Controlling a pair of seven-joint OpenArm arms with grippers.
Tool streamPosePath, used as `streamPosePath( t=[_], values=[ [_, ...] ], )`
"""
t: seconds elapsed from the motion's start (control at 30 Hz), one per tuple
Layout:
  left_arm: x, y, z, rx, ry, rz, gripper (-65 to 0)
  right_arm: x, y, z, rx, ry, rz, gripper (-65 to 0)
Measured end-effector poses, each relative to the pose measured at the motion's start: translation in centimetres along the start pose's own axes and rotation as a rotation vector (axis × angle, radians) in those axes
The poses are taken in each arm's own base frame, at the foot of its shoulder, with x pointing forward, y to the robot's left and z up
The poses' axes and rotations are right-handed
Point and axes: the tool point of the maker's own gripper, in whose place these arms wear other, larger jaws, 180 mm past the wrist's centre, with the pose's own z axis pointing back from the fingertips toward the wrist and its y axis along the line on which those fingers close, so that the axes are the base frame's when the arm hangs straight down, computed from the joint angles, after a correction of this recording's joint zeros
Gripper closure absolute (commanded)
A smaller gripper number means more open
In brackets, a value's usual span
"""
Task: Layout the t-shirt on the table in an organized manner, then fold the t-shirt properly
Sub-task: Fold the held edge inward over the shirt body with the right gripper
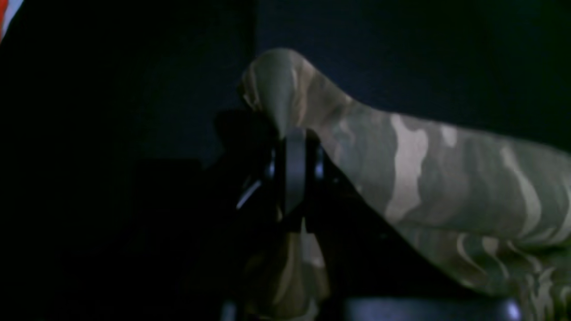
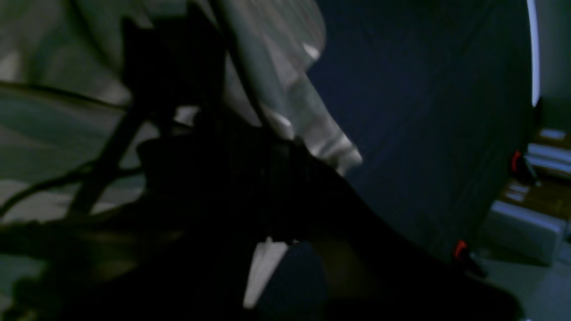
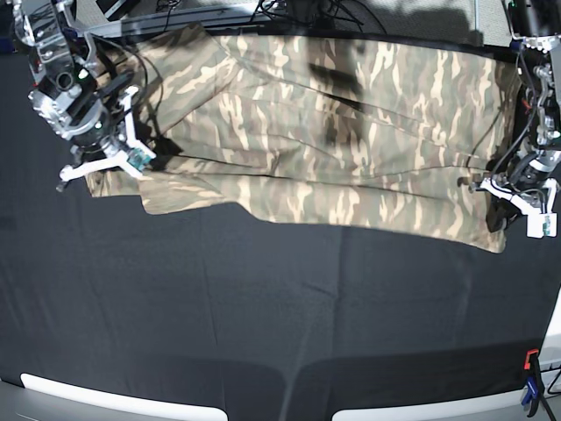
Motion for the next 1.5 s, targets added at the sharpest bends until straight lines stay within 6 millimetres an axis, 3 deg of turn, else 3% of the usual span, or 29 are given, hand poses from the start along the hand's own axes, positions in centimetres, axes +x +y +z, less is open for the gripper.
streamPosePath(
  t=[0.2, 0.33, 0.47, 0.53, 0.83, 1.37, 1.4, 1.5],
  values=[
    [0.2, 0.4, 0.5, 0.007, -0.004, 0.003, 0.0, 0.0, -2.4, 0.4, -0.086, 0.001, -0.042, 0.0],
    [0.1, 1.7, 2.8, 0.042, -0.009, 0.020, 0.0, 0.9, -2.4, 1.3, -0.091, -0.009, -0.043, 0.0],
    [-1.5, 2.7, 4.9, 0.072, 0.026, 0.009, 0.0, 1.8, -2.7, 2.5, -0.102, -0.008, -0.042, 0.0],
    [-2.7, 2.9, 5.4, 0.079, 0.065, 0.012, 0.0, 1.7, -1.9, 3.0, -0.084, -0.004, -0.037, 0.0],
    [-6.5, 3.0, 6.8, 0.082, 0.212, 0.014, 0.0, -2.8, 3.1, 5.0, 0.030, 0.129, 0.024, 0.0],
    [-8.9, 3.7, 8.0, 0.110, 0.312, -0.048, 0.0, -5.8, 6.6, 6.7, 0.140, 0.231, 0.011, 0.0],
    [-8.8, 3.8, 8.0, 0.110, 0.314, -0.051, 0.0, -5.9, 6.8, 6.8, 0.151, 0.237, -0.006, -3.6],
    [-8.5, 5.0, 8.3, 0.135, 0.341, -0.081, -25.6, -6.6, 7.1, 7.0, 0.169, 0.277, -0.025, -18.0]
  ],
)
